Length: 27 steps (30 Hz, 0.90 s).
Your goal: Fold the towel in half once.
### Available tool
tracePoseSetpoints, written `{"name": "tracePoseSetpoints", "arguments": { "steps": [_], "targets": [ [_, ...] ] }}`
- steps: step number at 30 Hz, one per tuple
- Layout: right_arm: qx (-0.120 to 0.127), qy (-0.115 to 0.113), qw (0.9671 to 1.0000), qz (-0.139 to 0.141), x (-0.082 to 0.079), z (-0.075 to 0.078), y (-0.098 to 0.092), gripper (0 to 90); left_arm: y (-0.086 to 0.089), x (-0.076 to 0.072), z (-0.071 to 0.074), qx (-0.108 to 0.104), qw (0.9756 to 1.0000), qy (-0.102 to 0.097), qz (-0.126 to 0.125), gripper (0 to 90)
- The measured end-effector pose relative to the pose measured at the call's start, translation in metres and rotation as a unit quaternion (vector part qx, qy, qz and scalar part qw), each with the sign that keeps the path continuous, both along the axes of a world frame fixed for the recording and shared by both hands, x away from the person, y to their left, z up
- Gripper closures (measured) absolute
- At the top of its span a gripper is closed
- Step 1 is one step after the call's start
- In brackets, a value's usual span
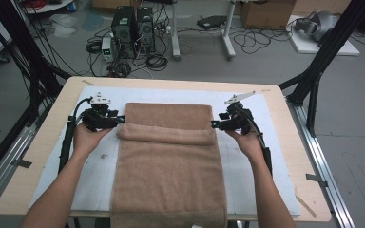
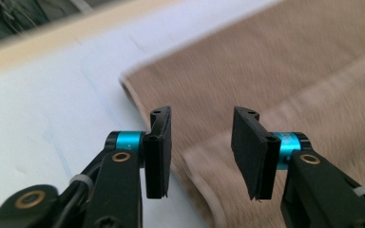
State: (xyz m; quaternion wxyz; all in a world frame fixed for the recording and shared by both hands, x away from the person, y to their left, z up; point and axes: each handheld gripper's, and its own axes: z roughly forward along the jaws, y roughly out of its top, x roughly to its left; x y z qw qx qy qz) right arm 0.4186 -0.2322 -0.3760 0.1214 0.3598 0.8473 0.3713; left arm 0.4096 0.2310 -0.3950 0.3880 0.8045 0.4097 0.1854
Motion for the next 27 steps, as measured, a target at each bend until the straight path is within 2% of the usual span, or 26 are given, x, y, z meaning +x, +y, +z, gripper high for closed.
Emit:
{"name": "tracePoseSetpoints", "arguments": {
  "steps": [1, 5, 7, 10, 13, 17, 18, 21, 23, 27],
  "targets": [
    [0.001, 0.004, 1.0000, 0.004, -0.001, -0.006, 0.002, 47.6, -0.001, -0.001, -0.005, 0.001, 1.0000, -0.001, -0.004, 57.3],
    [-0.012, 0.028, 0.9992, 0.025, -0.003, -0.025, 0.013, 49.0, -0.007, -0.002, -0.022, 0.006, 0.9997, 0.020, -0.015, 57.2],
    [-0.019, 0.037, 0.9985, 0.036, -0.004, -0.033, 0.018, 49.7, -0.012, -0.002, -0.028, 0.008, 0.9990, 0.033, -0.030, 57.2],
    [-0.027, 0.049, 0.9978, 0.037, -0.005, -0.042, 0.022, 51.5, -0.020, -0.002, -0.033, 0.029, 0.9978, 0.041, -0.042, 56.5],
    [-0.025, 0.053, 0.9978, 0.030, -0.006, -0.048, 0.022, 56.7, -0.023, -0.003, -0.035, 0.041, 0.9973, 0.046, -0.039, 59.7],
    [-0.040, 0.043, 0.9978, 0.031, -0.008, -0.050, 0.025, 71.6, -0.028, -0.005, -0.034, 0.060, 0.9962, 0.039, -0.050, 73.3],
    [-0.038, 0.046, 0.9977, 0.032, -0.009, -0.050, 0.025, 78.4, -0.029, -0.006, -0.033, 0.063, 0.9961, 0.037, -0.049, 76.5],
    [-0.037, 0.049, 0.9974, 0.038, -0.009, -0.050, 0.025, 82.9, -0.031, -0.009, -0.031, 0.069, 0.9959, 0.030, -0.050, 83.5],
    [-0.033, 0.049, 0.9974, 0.043, -0.009, -0.048, 0.024, 84.5, -0.032, -0.011, -0.029, 0.073, 0.9957, 0.024, -0.052, 84.3],
    [-0.021, 0.048, 0.9975, 0.048, -0.011, -0.043, 0.020, 85.8, -0.030, -0.016, -0.021, 0.065, 0.9964, 0.008, -0.055, 84.7]
  ]
}}
